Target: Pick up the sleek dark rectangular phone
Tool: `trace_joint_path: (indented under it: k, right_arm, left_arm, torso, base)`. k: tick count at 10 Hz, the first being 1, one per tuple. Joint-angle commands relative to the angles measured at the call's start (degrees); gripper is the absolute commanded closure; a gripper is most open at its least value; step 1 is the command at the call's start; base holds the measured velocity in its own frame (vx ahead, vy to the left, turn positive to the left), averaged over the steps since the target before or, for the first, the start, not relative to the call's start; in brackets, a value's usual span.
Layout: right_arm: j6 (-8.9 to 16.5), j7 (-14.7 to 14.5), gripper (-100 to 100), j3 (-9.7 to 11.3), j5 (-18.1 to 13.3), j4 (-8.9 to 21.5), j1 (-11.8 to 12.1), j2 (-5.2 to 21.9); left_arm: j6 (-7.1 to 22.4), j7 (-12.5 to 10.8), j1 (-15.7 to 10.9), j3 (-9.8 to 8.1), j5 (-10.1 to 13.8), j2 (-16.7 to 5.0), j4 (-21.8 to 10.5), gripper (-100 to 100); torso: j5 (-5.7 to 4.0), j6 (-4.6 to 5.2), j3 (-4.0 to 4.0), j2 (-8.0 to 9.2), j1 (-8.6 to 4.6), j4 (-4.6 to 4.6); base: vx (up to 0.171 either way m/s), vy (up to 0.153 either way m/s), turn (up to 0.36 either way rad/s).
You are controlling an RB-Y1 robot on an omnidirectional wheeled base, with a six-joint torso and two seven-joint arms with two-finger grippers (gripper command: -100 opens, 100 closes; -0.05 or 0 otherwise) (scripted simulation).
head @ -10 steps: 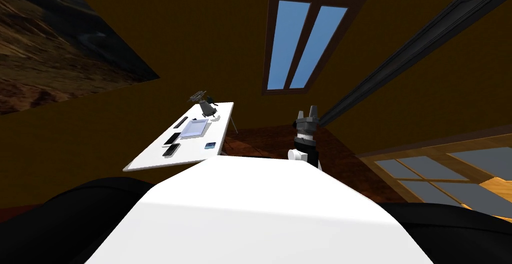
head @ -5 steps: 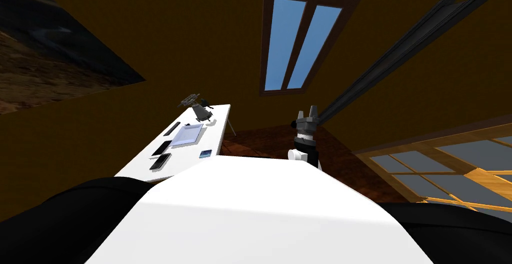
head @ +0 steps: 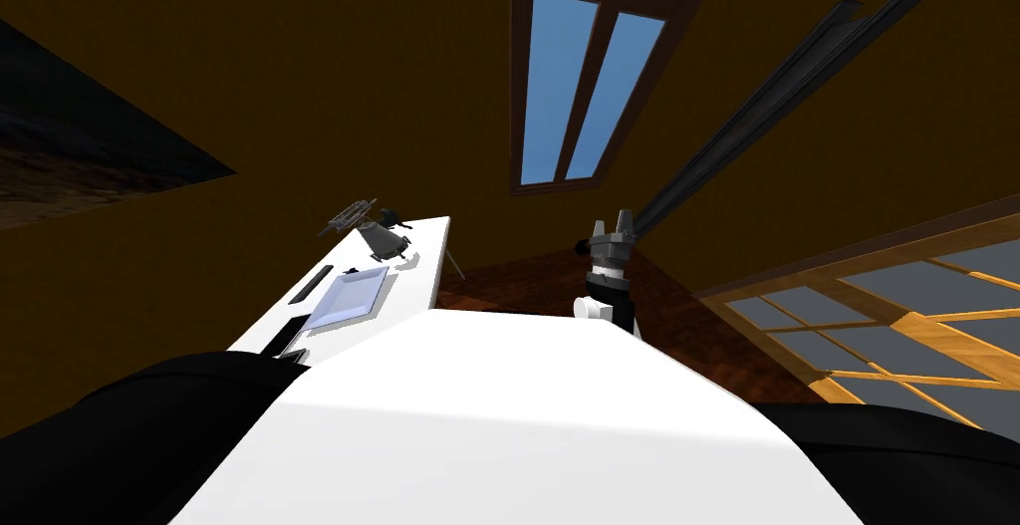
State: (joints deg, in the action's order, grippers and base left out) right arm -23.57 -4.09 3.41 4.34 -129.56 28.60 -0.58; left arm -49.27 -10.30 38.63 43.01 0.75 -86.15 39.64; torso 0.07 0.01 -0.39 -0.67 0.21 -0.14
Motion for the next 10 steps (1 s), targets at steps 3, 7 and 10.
trace_joint_path:
  k: [3,7,10]
  right_arm:
    - [0.0,0.0,0,0.0,0.0,0.0,0.0,0.0]
    - [0.0,0.0,0,0.0,0.0,0.0,0.0,0.0]
    - [0.0,0.0,0,0.0,0.0,0.0,0.0,0.0]
  left_arm:
    - [1.1,0.6,-0.5,-0.24,-0.6,1.9,-0.4,-100]
    - [1.6,0.7,-1.0,-0.32,-1.1,3.1,-0.8,100]
    - [1.5,0.8,-1.0,-0.32,-1.1,3.1,-0.8,100]
  torso:
    - [-0.06,-0.07,0.31,0.54,-0.26,0.12]
    - [-0.06,-0.08,0.42,0.71,-0.26,0.17]
    - [-0.02,-0.14,0.44,0.75,-0.22,0.18]
  base:
    - [0.035,0.026,-0.031]
    - [0.008,0.021,-0.024]
    - [0.0,0.0,0.0]
